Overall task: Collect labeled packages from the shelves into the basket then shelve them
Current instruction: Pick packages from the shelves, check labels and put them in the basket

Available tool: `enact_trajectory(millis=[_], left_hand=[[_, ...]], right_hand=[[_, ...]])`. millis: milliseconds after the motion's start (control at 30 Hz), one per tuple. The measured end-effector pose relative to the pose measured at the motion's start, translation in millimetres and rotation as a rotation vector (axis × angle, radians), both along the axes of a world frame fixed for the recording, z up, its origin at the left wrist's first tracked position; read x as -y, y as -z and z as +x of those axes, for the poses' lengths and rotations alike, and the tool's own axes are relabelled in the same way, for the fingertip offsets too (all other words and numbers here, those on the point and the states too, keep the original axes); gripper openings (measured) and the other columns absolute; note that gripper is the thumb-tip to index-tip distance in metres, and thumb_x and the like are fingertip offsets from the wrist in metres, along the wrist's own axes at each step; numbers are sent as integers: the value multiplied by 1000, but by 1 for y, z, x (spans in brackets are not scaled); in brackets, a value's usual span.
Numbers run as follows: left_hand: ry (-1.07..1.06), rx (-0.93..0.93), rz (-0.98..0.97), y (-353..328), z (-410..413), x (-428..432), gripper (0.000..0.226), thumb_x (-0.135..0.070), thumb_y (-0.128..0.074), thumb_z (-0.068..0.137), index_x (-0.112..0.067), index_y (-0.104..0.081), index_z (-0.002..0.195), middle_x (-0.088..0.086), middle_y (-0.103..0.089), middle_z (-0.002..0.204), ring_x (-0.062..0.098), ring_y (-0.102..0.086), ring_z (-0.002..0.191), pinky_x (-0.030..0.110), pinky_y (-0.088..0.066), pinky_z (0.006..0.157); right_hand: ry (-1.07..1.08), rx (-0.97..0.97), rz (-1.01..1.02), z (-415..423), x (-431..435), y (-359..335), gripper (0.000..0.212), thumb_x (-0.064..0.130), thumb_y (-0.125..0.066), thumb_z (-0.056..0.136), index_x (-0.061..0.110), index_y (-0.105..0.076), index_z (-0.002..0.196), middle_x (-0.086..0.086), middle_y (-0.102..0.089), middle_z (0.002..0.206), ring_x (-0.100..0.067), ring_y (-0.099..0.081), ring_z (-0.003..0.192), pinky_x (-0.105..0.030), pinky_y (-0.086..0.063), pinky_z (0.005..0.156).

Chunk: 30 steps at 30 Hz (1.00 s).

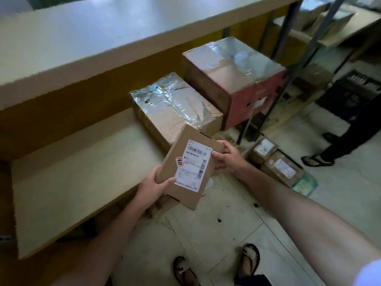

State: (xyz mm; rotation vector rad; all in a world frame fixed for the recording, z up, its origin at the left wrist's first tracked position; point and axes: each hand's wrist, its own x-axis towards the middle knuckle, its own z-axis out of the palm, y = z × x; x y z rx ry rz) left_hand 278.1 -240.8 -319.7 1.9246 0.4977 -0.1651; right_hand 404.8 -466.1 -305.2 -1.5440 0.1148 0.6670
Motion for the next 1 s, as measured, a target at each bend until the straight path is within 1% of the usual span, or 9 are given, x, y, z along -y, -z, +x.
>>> enact_trajectory(millis=[100, 200, 300, 400, 533, 600, 700, 867, 1000], left_hand=[[-19, 31, 59, -4, 38, 44, 65, -42, -73, 73, -28, -41, 128, -2, -60, 112, 19, -62, 97, 37, -55, 79], [-185, -66, -197, 4, 73, 100, 81, -31, -72, 76, -17, -24, 140, 10, -50, 130, 26, -56, 110, 44, -53, 86], [-94, -251, -356, 22, 97, 173, 79, -24, -66, 82, -20, -15, 143, 12, -52, 123, 25, -61, 95, 39, -55, 63], [-48, -310, -383, 43, 116, 245, 62, -18, -62, 86, -22, -25, 135, 10, -49, 122, 30, -58, 96, 37, -51, 54], [33, -290, -372, 66, 140, 309, 45, -15, -55, 91, -19, -35, 131, 9, -47, 135, 33, -51, 114, 44, -52, 74], [53, -310, -340, 73, 157, 330, 50, -15, -52, 92, -22, -33, 138, 7, -45, 137, 33, -48, 119, 43, -53, 71], [97, -271, -306, 78, 181, 356, 46, -20, -48, 94, -30, -35, 137, 0, -47, 126, 24, -50, 107, 35, -53, 60], [176, -133, -182, 110, 237, 396, 47, -13, -62, 85, -18, -47, 130, 8, -59, 122, 25, -58, 106, 41, -54, 81], [431, -113, -22, 163, 277, 421, 45, -9, -68, 79, -18, -52, 120, 7, -57, 126, 22, -55, 116, 41, -47, 96]], right_hand=[[177, 24, -9, 10, 49, 3, 42, 11, -60, 89, 20, -43, 127, -13, -56, 111, -22, -68, 68, -37, -58, 55], [418, -12, 48, 15, 112, 11, 45, 10, -59, 90, 16, -37, 129, -10, -54, 116, -27, -66, 88, -46, -58, 69], [561, -104, 49, 19, 177, 25, 50, 10, -56, 91, 17, -33, 134, -15, -53, 123, -35, -62, 102, -52, -54, 79], [610, -170, 37, 23, 230, 44, 49, 9, -57, 91, 15, -34, 134, -15, -51, 125, -31, -65, 93, -51, -55, 75], [636, -149, -177, 29, 303, 63, 49, 11, -67, 83, 10, -45, 127, -13, -55, 124, -16, -61, 79, -31, -54, 60], [572, -131, -311, 35, 339, 69, 55, 17, -73, 79, 10, -48, 127, -14, -55, 127, -21, -61, 93, -36, -56, 73], [493, -170, -294, 41, 375, 77, 71, 16, -73, 78, 19, -39, 140, -12, -49, 134, -32, -54, 115, -53, -52, 87], [577, -253, -191, 65, 405, 119, 60, 8, -64, 86, 20, -40, 140, -16, -55, 130, -32, -59, 108, -51, -55, 77], [789, -354, -131, 87, 421, 177, 39, 5, -62, 87, 15, -54, 124, -10, -64, 117, -24, -62, 92, -50, -54, 79]])
